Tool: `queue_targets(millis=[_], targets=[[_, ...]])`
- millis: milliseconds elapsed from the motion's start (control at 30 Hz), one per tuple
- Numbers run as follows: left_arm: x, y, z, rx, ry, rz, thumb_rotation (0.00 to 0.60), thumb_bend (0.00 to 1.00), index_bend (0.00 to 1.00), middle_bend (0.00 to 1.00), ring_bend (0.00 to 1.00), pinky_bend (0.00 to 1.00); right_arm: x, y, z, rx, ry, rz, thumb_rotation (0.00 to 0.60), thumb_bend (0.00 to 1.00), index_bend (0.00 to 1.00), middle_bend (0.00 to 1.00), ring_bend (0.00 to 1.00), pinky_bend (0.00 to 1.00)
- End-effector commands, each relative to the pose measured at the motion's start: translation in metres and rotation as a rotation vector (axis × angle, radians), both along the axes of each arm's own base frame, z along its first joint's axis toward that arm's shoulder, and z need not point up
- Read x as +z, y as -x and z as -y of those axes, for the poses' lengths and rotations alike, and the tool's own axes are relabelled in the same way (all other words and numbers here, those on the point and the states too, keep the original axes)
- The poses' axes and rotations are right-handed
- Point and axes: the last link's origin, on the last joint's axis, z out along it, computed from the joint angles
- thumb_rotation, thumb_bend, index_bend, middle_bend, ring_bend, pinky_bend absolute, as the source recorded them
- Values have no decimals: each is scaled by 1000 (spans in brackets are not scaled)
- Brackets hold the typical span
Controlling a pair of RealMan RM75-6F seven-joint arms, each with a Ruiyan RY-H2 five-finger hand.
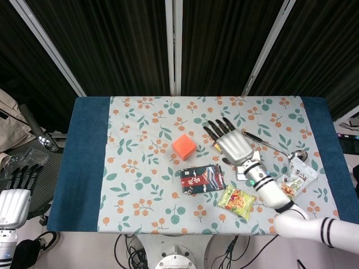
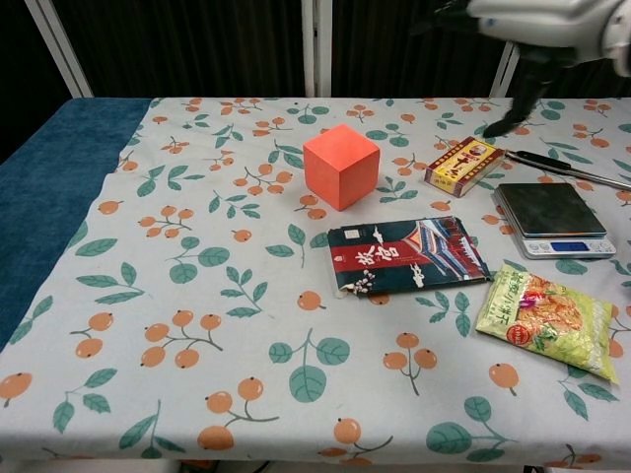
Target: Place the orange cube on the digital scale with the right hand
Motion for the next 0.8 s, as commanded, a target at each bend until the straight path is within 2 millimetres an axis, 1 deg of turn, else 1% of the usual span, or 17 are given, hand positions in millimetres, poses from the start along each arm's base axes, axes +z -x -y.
queue_targets(millis=[33, 200, 333, 433, 567, 800], targets=[[0, 1, 1, 6, 2, 1, 600, 71, 69, 53, 0, 0, -45, -29, 13, 23, -75, -51, 600, 26, 0, 0, 0, 0], [0, 3, 2, 13, 7, -1, 600, 72, 69, 53, 0, 0, -82, -45, 22, 19, -113, -89, 600, 26, 0, 0, 0, 0], [0, 4, 3, 18, 10, 9, 600, 72, 69, 53, 0, 0, -102, -56, 28, -10, -128, -68, 600, 27, 0, 0, 0, 0], [1, 4, 4, 19, 9, 23, 600, 72, 69, 53, 0, 0, -113, -60, 33, -43, -143, -54, 600, 27, 0, 0, 0, 0], [4, 7, 6, 24, 4, 25, 600, 72, 69, 53, 0, 0, -122, -61, 38, -66, -150, -72, 600, 33, 0, 0, 0, 0], [6, 10, 7, 30, 5, 35, 600, 72, 69, 53, 0, 0, -128, -55, 42, -87, -151, -108, 600, 74, 5, 4, 0, 0]])
